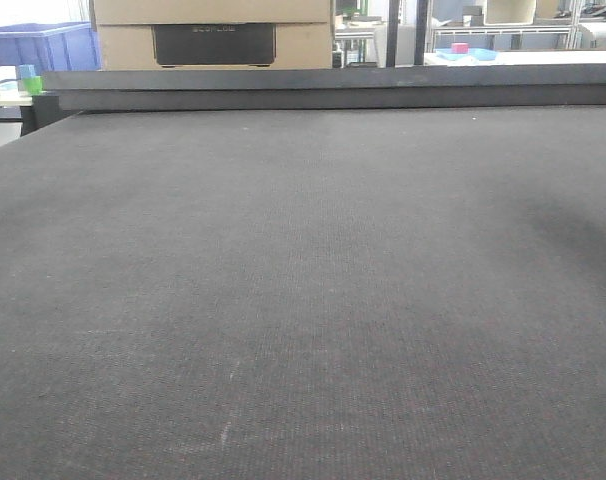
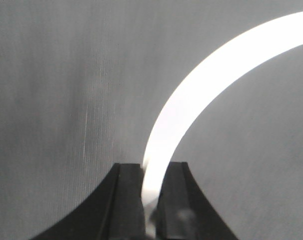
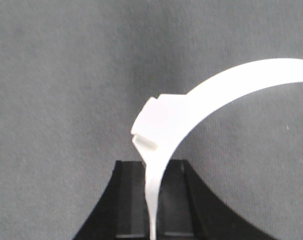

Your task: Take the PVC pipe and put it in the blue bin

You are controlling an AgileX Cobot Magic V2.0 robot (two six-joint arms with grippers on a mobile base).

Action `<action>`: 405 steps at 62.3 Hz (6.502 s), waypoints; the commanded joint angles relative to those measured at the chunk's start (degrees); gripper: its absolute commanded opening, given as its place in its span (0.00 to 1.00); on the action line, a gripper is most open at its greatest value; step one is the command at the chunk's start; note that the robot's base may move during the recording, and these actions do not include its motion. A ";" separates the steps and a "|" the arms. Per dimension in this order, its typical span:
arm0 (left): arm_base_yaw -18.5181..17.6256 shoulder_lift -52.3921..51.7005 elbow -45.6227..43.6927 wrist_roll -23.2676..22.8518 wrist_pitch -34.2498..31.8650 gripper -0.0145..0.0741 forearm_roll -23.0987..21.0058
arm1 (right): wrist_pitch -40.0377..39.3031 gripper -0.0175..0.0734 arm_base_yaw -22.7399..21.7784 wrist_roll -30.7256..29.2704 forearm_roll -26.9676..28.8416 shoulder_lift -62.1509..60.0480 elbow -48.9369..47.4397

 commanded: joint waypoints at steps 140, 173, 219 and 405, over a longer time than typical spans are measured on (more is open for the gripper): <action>-9.10 -37.90 27.16 4.57 -38.28 0.04 7.12 | -34.35 0.02 -0.37 -12.63 -2.05 -56.71 28.87; -9.10 -37.90 27.16 4.57 -38.28 0.04 7.12 | -34.35 0.02 -0.37 -12.63 -2.05 -56.71 28.87; -9.10 -37.90 27.16 4.57 -38.28 0.04 7.12 | -34.35 0.02 -0.37 -12.63 -2.05 -56.71 28.87; -9.10 -37.90 27.16 4.57 -38.28 0.04 7.12 | -34.35 0.02 -0.37 -12.63 -2.05 -56.71 28.87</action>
